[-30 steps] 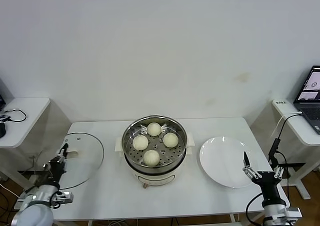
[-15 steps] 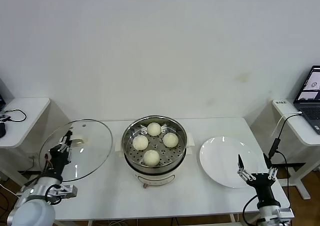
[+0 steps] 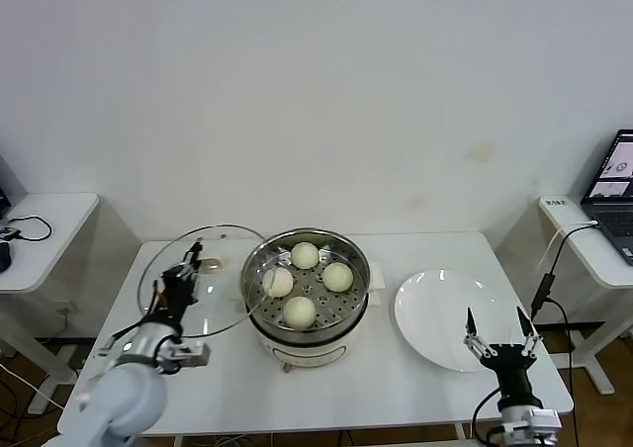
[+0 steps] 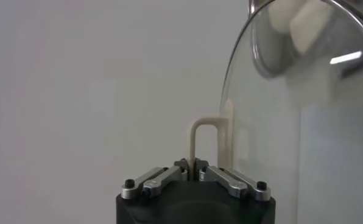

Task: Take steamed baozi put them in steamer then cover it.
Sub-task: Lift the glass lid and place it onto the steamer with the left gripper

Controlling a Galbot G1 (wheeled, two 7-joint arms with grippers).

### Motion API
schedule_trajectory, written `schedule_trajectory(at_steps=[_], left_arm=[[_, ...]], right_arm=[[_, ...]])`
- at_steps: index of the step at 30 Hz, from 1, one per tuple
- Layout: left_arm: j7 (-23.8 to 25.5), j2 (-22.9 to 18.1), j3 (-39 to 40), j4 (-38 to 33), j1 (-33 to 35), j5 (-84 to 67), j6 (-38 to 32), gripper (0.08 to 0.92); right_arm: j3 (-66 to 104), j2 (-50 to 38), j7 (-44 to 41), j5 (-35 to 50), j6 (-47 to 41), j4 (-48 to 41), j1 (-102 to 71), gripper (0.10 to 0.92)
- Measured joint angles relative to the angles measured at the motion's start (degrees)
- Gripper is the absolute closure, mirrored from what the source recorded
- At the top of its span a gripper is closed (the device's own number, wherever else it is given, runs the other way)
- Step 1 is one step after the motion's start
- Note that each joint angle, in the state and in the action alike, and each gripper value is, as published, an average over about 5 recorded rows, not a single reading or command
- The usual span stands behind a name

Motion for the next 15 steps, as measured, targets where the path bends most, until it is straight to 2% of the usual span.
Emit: schedule_trajectory(at_steps=[8,15], left_arm=[[5.12,-4.39,9.57,2.03,-9.34,6.06,5.02,0.867],[8.39,-8.89,15.1,4.2,-13.48,11.79,7.37,0.867]], right_arm=[[-1.38,1.7,0.77,-3.38,0.11,-0.98,0.72,0.203],[-2.69,2.74,1.34,-5.83,0.2,-1.73,1.11,0.203]])
